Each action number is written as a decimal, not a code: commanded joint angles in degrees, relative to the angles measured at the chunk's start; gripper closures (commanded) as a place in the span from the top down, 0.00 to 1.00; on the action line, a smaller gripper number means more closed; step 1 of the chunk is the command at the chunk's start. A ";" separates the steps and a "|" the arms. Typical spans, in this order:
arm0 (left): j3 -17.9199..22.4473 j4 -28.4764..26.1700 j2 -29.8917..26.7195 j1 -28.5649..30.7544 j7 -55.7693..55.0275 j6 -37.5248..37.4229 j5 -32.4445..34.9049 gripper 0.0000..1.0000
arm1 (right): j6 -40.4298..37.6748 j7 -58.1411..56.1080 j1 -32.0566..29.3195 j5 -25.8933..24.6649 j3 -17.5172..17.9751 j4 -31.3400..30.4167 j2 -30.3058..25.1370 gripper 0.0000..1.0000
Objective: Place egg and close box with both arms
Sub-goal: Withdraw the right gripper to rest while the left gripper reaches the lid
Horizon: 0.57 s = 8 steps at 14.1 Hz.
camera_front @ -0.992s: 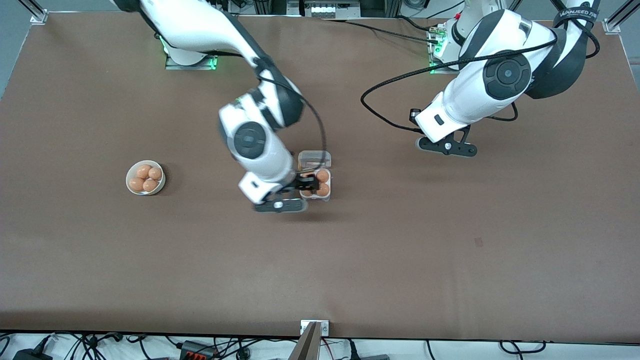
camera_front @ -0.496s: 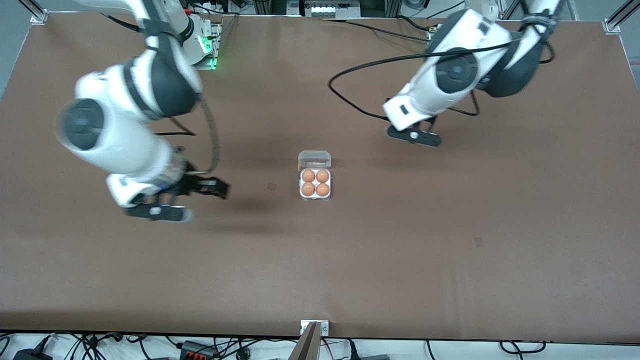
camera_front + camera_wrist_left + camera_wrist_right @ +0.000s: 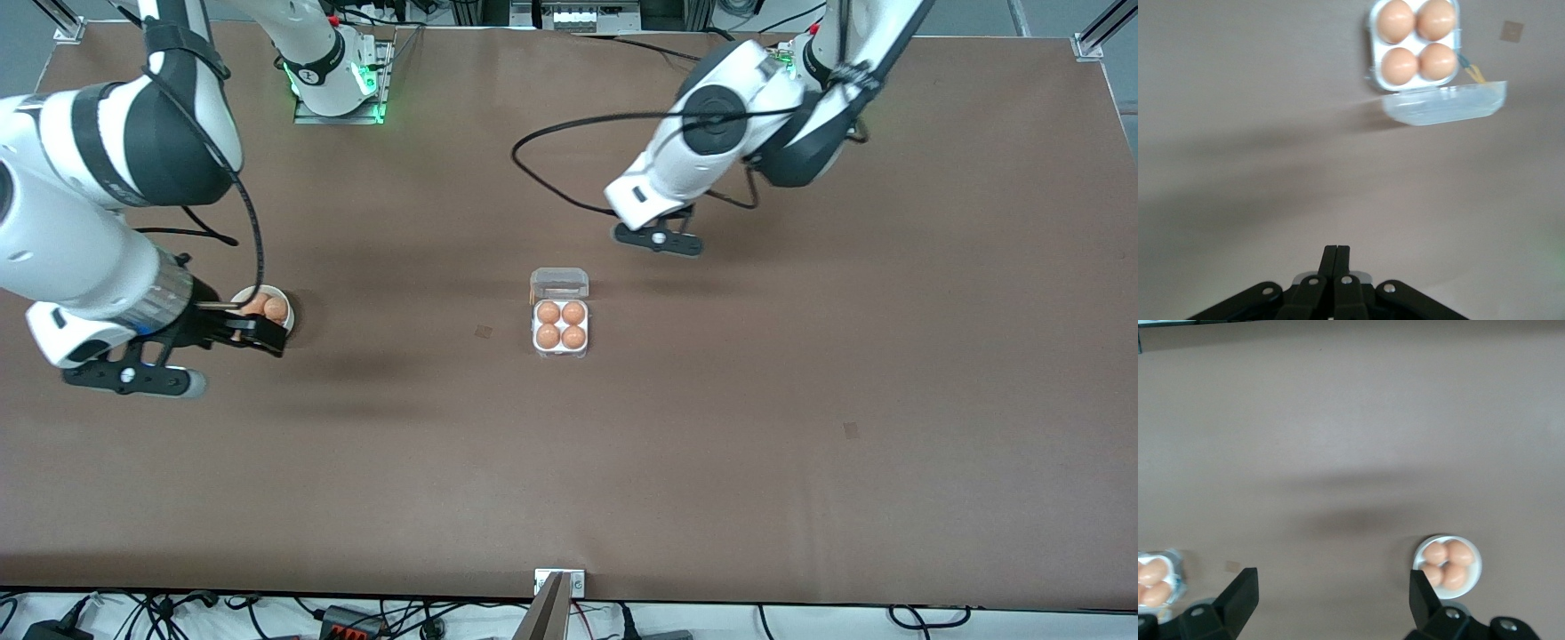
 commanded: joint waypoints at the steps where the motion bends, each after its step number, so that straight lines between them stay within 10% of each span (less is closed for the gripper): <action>1: -0.08 0.24 4.38 -3.37 -2.87 5.57 -0.30 0.01 | -0.34 -5.54 -5.96 -0.31 2.11 -2.09 -3.48 1.00; 8: 0.80 0.67 14.05 -6.64 -3.32 22.62 5.94 0.01 | -4.54 -12.84 -21.10 -2.67 12.41 -4.91 -8.94 1.00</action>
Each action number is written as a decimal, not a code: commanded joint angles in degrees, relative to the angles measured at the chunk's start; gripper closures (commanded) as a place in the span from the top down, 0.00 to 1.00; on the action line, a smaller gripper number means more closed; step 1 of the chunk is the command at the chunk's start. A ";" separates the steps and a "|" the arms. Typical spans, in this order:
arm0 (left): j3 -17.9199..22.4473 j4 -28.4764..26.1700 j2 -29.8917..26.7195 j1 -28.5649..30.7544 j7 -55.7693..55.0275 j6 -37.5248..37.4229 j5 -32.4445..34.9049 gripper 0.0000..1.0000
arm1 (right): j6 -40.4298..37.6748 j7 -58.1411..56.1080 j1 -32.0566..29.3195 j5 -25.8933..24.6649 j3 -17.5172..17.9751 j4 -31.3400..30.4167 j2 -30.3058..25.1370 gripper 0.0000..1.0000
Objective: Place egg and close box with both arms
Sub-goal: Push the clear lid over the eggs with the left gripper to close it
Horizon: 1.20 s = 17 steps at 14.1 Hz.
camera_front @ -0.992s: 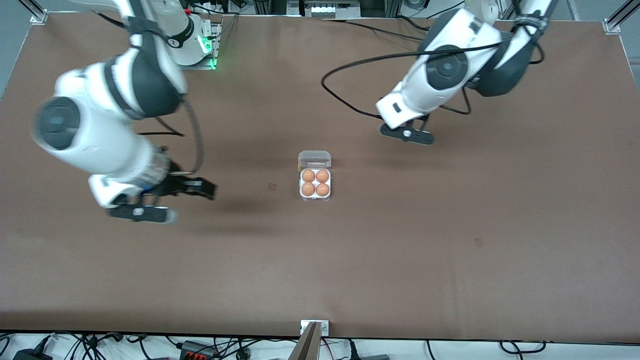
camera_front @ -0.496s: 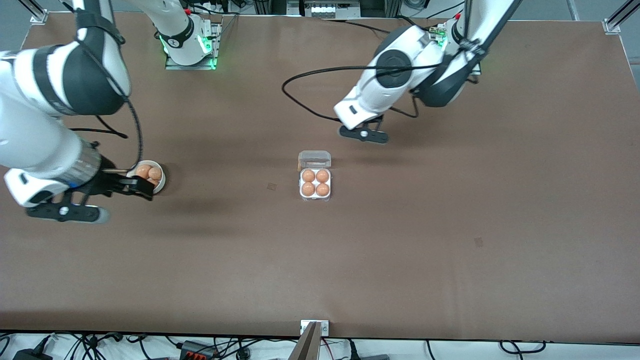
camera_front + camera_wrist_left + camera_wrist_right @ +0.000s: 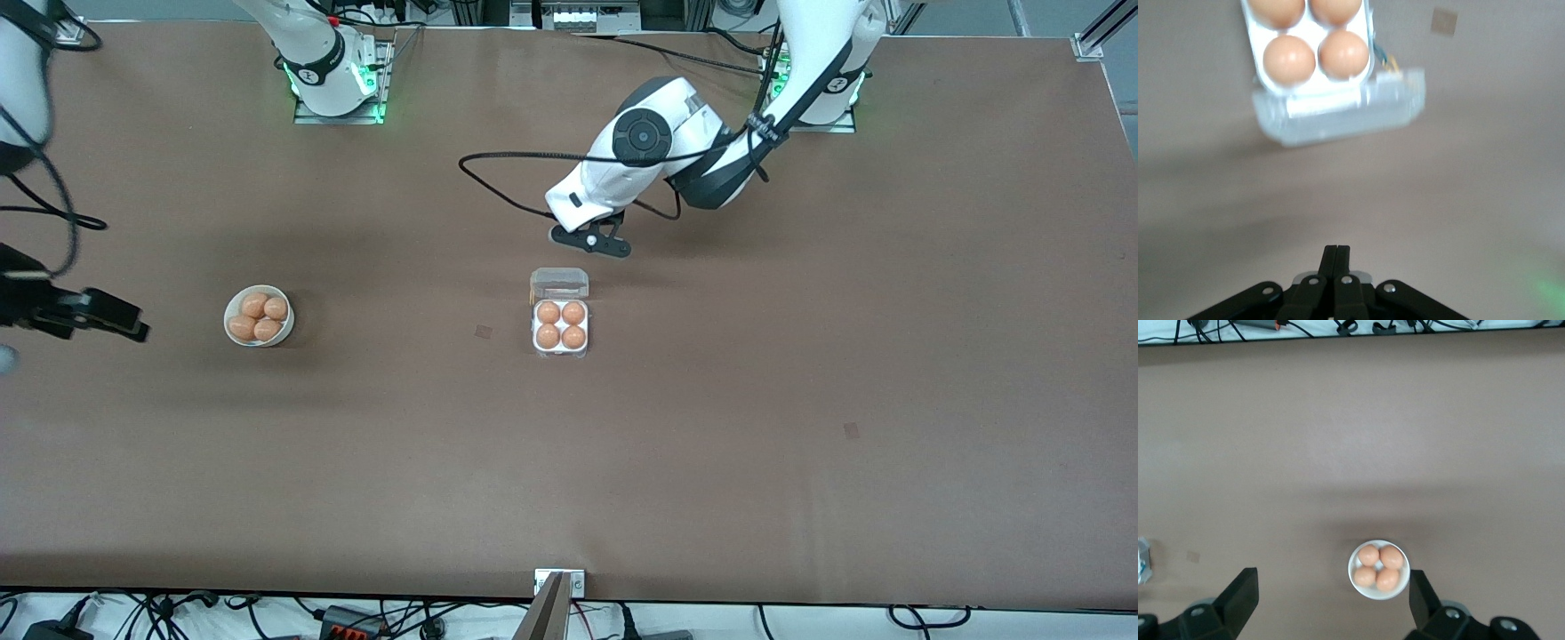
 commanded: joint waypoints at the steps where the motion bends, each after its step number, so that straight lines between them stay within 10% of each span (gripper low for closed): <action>1: 0.46 1.02 4.37 -0.10 -0.48 6.73 3.04 0.01 | -3.40 -1.02 -1.14 -3.73 2.02 -2.91 -3.43 1.00; 8: 2.83 6.91 7.64 2.53 -0.05 10.98 6.74 0.01 | 5.80 -0.49 -0.88 -4.89 2.20 -28.03 -19.50 1.00; 17: 2.13 8.66 -7.63 11.23 5.91 -18.43 6.92 0.01 | 5.29 -0.05 -0.88 -4.19 2.20 -24.98 -18.64 1.00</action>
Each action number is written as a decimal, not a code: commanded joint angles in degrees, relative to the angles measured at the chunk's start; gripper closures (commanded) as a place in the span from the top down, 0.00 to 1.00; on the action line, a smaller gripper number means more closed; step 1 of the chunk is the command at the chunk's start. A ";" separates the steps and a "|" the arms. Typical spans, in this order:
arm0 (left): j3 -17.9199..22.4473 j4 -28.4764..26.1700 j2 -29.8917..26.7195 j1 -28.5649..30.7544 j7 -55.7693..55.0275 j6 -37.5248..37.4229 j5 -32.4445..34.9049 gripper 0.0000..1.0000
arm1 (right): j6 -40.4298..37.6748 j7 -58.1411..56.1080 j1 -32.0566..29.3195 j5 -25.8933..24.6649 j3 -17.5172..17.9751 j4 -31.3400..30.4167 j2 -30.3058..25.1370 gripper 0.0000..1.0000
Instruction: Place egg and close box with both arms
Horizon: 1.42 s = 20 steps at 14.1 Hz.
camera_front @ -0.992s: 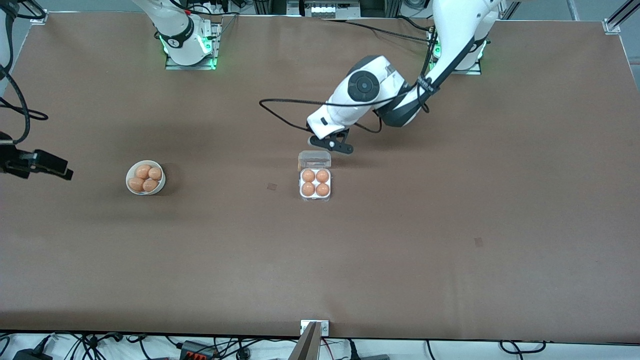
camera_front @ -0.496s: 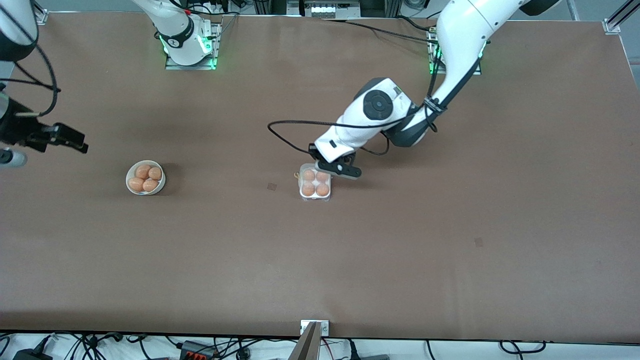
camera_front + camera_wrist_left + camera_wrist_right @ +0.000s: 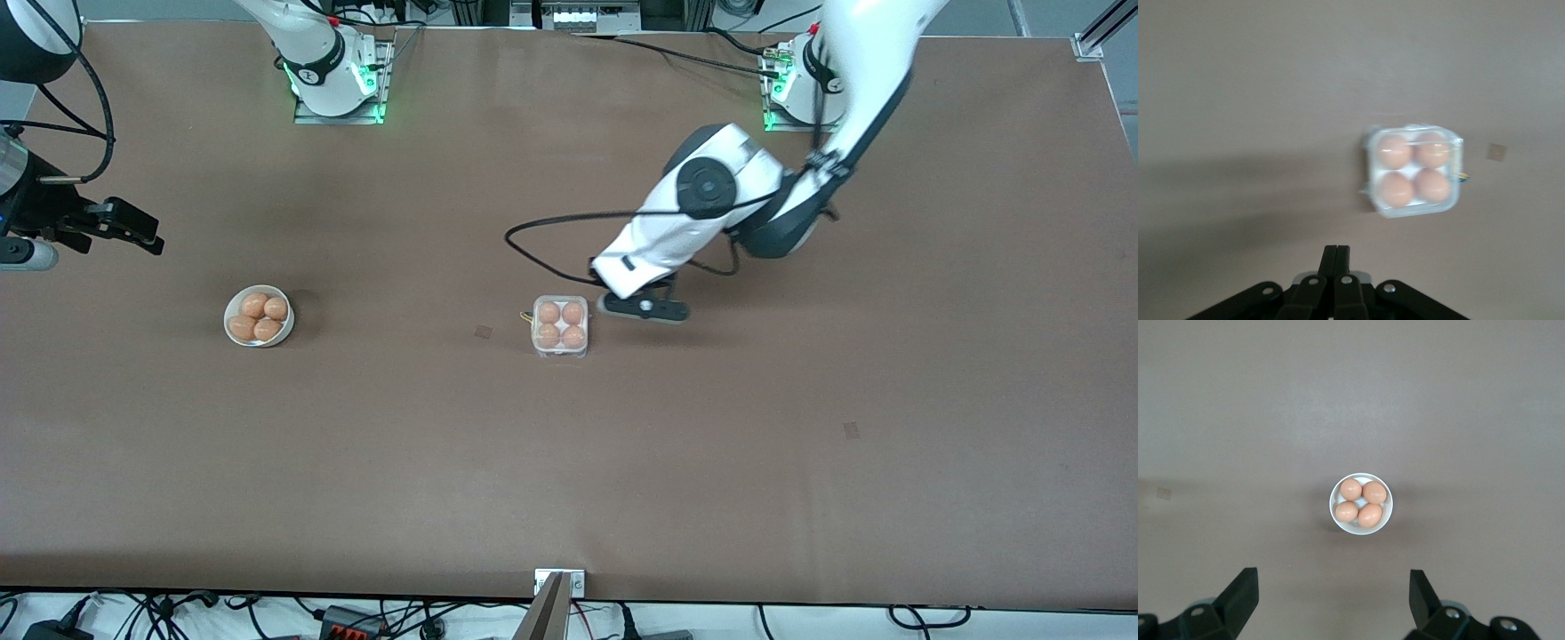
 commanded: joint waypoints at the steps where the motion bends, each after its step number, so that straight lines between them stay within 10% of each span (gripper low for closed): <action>1: -0.22 1.28 -5.78 3.86 6.52 -10.22 1.05 0.01 | -0.41 0.05 -0.45 -0.34 0.69 1.03 -0.25 1.00; 4: -0.39 11.63 -6.32 8.78 12.69 -28.30 1.22 0.15 | -0.50 -0.49 -0.45 -0.51 0.69 1.21 -0.42 1.00; 6: -0.39 17.27 -6.32 10.28 17.69 -39.13 1.04 0.59 | -0.51 -0.49 -0.36 -0.60 0.69 1.21 -0.42 1.00; 7: -0.48 18.94 -6.58 10.90 18.67 -41.44 1.04 1.00 | -0.51 -0.49 -0.36 -0.60 0.69 1.21 -0.51 1.00; 12: 5.64 21.86 -11.66 10.83 20.17 -45.86 0.69 1.00 | -0.77 -0.13 -0.89 -0.60 0.78 1.12 -0.51 1.00; 15: 18.12 14.16 -21.05 4.50 21.22 -42.28 0.17 1.00 | -0.86 -0.13 -1.07 -0.60 0.78 1.12 -0.60 1.00; 20: 26.31 0.61 -33.89 2.03 25.54 -31.03 -0.71 1.00 | -1.12 0.13 -0.98 -0.51 0.69 1.12 -0.86 1.00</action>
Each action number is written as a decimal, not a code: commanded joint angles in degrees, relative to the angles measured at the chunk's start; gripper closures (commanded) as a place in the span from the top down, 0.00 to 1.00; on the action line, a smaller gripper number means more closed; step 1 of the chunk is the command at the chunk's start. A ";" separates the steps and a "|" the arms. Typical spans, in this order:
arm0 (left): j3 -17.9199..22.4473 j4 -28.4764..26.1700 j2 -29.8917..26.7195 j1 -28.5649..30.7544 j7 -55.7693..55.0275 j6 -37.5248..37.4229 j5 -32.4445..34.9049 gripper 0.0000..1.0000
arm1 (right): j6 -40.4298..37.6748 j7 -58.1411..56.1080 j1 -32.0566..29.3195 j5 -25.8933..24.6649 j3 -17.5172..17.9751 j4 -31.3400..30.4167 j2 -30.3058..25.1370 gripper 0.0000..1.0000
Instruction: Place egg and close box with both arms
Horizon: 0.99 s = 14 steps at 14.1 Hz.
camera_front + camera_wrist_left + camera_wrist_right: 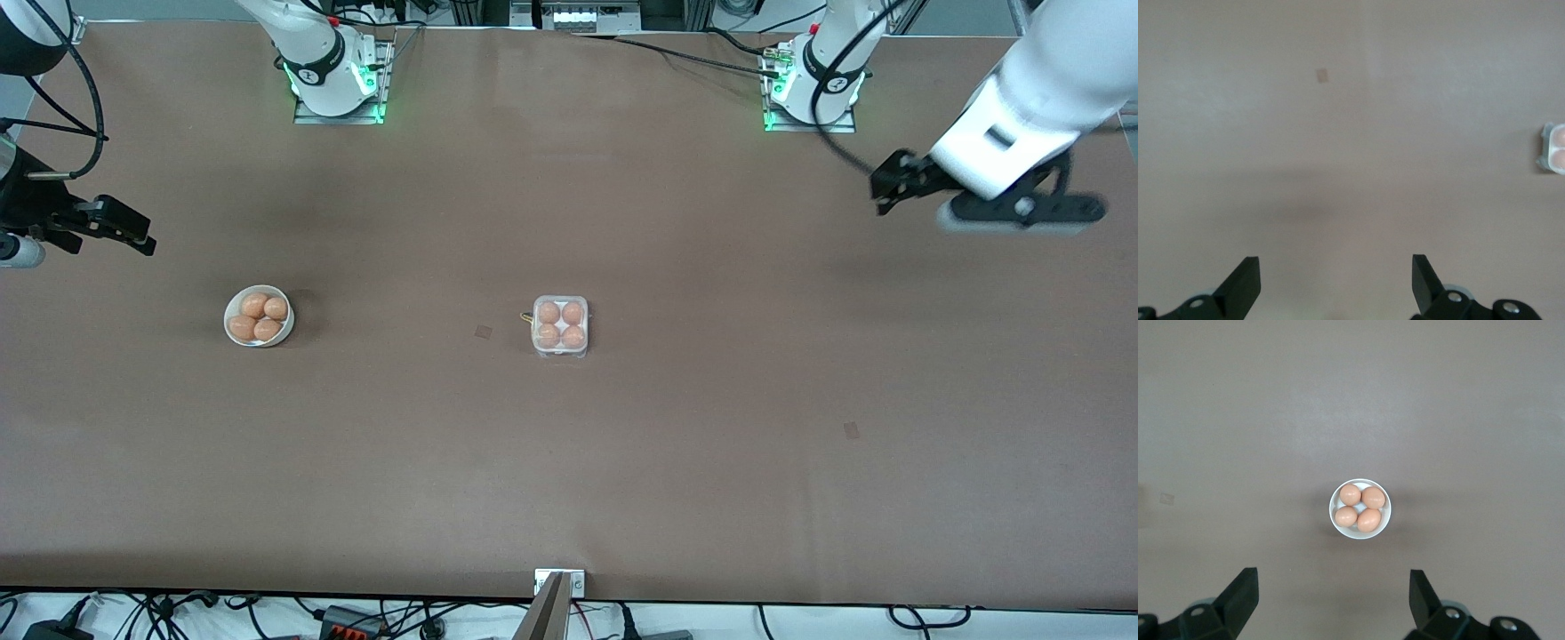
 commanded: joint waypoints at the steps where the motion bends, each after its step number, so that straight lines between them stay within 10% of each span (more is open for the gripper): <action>1: 5.15 -10.19 -7.93 -2.63 1.89 7.92 -2.68 1.00 | -0.88 0.14 -0.67 -0.60 0.71 0.29 -0.83 1.00; 14: 7.54 -1.07 -3.38 0.00 10.41 3.56 -6.04 1.00 | -1.41 0.31 -0.23 -0.69 0.89 0.20 -0.83 1.00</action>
